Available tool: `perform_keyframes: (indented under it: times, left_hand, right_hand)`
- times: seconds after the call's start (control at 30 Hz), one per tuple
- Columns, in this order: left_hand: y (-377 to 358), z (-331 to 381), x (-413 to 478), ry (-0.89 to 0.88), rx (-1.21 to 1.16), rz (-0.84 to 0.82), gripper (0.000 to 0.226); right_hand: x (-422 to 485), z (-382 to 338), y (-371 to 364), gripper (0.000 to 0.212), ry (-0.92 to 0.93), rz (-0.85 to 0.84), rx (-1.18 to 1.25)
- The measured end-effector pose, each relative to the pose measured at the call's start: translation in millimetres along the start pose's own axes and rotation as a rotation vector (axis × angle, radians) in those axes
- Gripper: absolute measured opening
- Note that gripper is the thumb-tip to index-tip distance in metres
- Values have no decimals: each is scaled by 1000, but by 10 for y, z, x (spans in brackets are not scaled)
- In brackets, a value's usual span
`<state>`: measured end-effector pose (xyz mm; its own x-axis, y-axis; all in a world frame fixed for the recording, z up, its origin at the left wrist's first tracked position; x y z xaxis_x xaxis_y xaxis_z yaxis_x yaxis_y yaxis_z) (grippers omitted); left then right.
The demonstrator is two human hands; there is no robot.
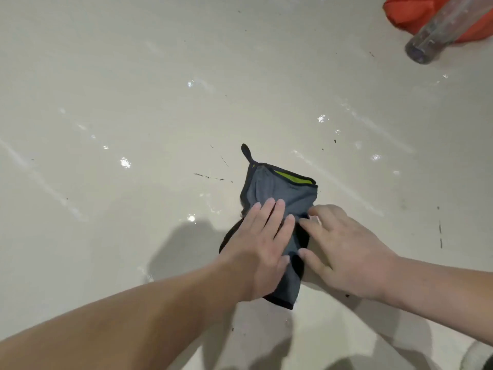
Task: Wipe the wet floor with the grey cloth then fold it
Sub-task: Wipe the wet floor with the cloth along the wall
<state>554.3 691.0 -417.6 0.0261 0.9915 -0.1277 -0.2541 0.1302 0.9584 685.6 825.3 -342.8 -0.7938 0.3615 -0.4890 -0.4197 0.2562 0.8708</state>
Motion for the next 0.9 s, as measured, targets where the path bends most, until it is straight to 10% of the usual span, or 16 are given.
perform_keyframes:
  times: [0.17, 0.4, 0.73, 0.9]
  left_hand:
    - [-241, 123, 134, 107, 47, -77, 80]
    - [-233, -493, 35, -13, 45, 67, 72]
    - [-188, -1006, -963, 646, -12, 181, 74]
    - [-369, -433, -1130, 620, -80, 188, 74]
  right_hand:
    - [28, 79, 215, 39, -231, -349, -24]
    - [761, -549, 284, 23, -164, -279, -177]
    - [1197, -1164, 226, 29, -255, -57, 205]
    - [893, -1197, 58, 27, -171, -86, 133]
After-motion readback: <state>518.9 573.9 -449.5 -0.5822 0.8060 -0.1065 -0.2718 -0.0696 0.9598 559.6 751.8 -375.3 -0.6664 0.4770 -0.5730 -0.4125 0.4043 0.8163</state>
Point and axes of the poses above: each hand's wrist, its own x-axis towards the middle knuckle, its own y-axis out of the back of the hand, z = x × y, the point moved 1 cm from there along x, towards the middle knuckle, and after that the axes turned 2 degrees about -y, right-handed, at the moved point
